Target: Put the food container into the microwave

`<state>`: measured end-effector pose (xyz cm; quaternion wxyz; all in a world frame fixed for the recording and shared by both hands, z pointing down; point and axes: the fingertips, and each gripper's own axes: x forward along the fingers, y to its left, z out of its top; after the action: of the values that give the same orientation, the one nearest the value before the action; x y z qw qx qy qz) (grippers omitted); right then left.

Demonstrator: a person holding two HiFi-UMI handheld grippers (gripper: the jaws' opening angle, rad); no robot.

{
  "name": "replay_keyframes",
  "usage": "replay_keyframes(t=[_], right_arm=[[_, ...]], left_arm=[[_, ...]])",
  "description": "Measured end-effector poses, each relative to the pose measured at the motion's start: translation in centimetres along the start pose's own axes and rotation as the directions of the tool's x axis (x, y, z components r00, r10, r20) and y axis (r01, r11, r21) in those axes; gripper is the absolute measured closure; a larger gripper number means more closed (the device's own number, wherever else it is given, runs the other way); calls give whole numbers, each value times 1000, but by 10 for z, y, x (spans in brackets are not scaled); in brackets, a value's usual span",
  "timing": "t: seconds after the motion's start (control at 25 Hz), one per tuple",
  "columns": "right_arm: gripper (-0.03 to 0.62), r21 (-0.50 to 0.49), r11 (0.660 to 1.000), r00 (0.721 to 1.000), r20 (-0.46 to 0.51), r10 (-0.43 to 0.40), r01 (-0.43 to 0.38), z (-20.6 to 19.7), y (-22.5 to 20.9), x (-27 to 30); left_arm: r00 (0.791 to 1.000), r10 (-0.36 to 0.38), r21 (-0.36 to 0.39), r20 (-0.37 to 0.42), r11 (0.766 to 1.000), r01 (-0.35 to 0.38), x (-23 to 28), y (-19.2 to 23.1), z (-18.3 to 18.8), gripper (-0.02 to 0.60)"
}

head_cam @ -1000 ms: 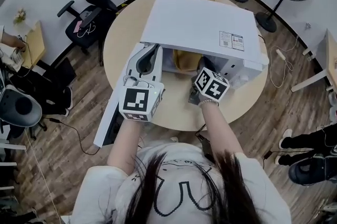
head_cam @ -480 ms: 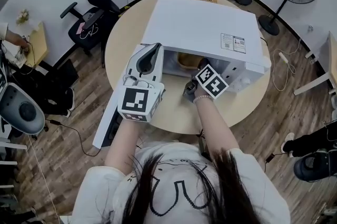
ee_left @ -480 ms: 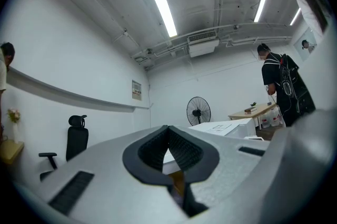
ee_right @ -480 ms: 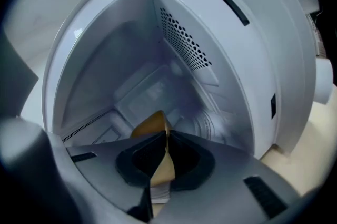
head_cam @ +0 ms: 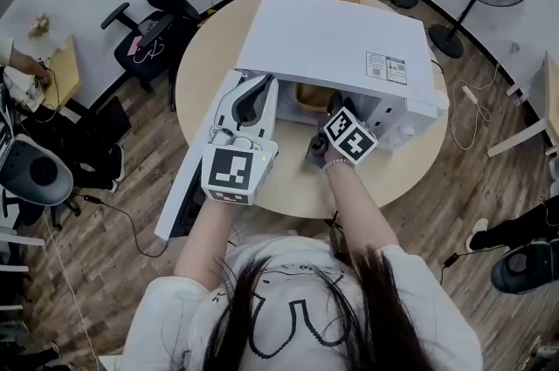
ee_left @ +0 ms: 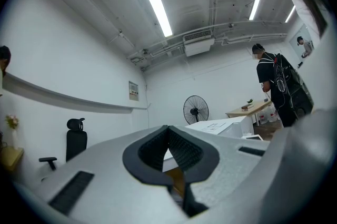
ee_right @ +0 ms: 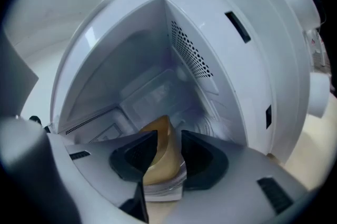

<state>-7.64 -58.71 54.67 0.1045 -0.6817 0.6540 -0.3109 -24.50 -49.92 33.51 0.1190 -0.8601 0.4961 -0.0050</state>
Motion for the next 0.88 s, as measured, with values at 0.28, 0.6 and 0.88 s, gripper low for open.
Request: replay_keyframes(t=[0.28, 0.6, 0.88], right_arm=[[448, -85, 994, 997, -24, 74, -75, 8, 16, -28], [450, -222, 956, 980, -89, 178, -193, 28, 42, -74], [484, -353, 904, 970, -101, 221, -242, 58, 54, -109]], left_arm=[[999, 19, -37, -28, 999, -20, -6, -9, 1, 574], [997, 46, -31, -56, 998, -48, -11, -25, 15, 574], [994, 94, -42, -61, 994, -96, -14, -27, 28, 573]])
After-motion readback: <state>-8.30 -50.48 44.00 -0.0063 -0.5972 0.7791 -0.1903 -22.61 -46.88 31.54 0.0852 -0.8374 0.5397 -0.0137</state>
